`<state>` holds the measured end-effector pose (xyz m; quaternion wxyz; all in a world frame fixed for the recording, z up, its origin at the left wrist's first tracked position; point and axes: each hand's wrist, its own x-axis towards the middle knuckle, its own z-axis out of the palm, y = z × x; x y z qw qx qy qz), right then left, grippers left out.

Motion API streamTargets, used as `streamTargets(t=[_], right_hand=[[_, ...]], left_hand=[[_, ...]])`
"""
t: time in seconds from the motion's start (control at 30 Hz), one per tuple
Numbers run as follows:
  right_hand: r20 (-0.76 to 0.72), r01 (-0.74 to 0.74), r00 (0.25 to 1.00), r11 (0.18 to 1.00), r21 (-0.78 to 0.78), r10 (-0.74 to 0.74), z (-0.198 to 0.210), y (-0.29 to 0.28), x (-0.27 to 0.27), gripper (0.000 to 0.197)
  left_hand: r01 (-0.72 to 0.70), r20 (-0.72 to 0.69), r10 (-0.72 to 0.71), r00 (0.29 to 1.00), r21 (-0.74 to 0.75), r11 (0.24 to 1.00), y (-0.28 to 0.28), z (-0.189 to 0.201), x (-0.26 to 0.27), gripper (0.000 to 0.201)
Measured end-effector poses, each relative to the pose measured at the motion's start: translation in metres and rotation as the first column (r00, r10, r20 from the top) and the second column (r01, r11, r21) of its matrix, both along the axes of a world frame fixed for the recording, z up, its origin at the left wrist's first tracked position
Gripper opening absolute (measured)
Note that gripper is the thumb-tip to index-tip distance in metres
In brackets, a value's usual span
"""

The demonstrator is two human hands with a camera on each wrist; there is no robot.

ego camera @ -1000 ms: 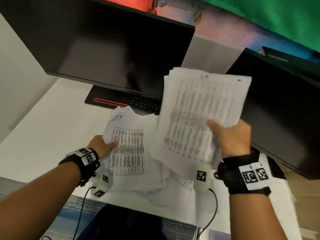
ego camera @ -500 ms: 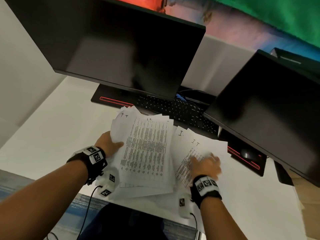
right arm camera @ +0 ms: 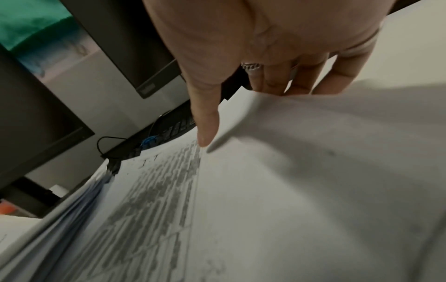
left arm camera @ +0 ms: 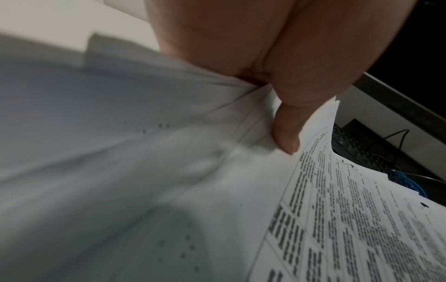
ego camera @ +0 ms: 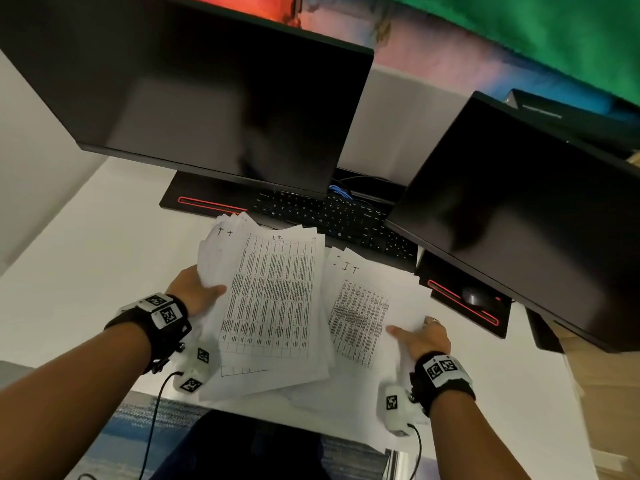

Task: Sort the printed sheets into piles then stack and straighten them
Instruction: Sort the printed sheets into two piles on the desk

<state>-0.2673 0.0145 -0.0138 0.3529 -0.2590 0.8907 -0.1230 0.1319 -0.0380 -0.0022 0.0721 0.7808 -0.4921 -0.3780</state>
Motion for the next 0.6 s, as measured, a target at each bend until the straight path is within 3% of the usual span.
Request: streamTargets(t=[0.13,0.23,0.4,0.5,0.6], right_hand=[[0.052,0.010,0.999,0.997,-0.073,-0.006,0.004,0.001,0.007,0.083],[0.080,0.100,0.992,0.991,-0.086,-0.093,0.006,0.003,0.014,0.077],[0.352,0.180,0.927,0.978,-0.105,-0.132,0.010,0.006,0.027,0.042],[0.296,0.174,0.948,0.968,-0.179,-0.116,0.021,0.007,0.037,0.049],[0.075,0.016,0.997,0.958,-0.287,0.005,0.053,0.000,0.041,0.041]], left_hand=[[-0.029,-0.007,0.029,1.000,0.014,0.999,0.001,-0.002,0.001,0.040],[-0.056,-0.025,0.056,0.998,0.006,0.998,0.002,-0.002,0.001,0.038],[-0.051,-0.027,0.051,0.998,-0.007,0.999,0.003,-0.003,-0.001,0.035],[-0.035,-0.018,0.035,0.999,-0.019,0.999,0.003,-0.001,-0.001,0.037],[-0.050,-0.013,0.050,0.999,-0.015,0.999,0.003,-0.002,0.003,0.038]])
